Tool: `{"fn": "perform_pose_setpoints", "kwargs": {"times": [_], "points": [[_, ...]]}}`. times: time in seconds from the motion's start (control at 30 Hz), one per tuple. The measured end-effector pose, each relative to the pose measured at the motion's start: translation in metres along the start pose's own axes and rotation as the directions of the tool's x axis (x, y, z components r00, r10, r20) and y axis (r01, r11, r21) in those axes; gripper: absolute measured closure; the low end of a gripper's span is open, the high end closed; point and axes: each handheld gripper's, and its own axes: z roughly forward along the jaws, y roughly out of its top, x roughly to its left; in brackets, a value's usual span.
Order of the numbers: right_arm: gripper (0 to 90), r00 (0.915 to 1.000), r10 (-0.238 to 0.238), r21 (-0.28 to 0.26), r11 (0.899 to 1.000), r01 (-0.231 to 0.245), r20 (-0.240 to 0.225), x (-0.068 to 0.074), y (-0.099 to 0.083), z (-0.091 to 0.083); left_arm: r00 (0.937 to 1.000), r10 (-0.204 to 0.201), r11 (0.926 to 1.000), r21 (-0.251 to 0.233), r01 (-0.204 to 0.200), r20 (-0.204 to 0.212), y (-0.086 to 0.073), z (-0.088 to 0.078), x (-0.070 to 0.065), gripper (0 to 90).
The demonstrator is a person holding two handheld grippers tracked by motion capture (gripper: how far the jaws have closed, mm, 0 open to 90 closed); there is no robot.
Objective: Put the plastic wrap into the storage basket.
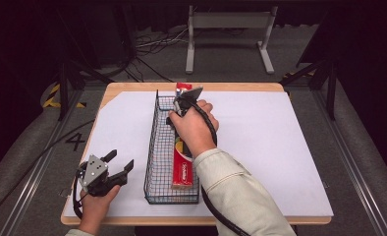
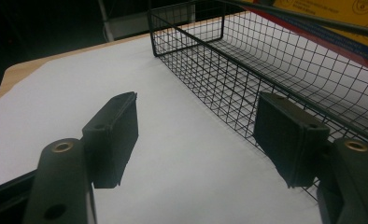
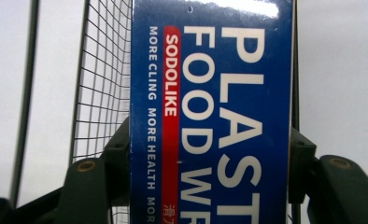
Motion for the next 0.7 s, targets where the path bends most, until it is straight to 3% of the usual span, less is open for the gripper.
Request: {"fn": "perform_pose_setpoints", "kwargs": {"times": [0.7], "points": [[39.0,0.9986,-0.008,0.036,0.999,0.006,0.052,0.000,-0.011,0.036,1.0000,0.000,1.0000,0.003,0.000,0.005,0.000,0.001,-0.001,32.0]]}}
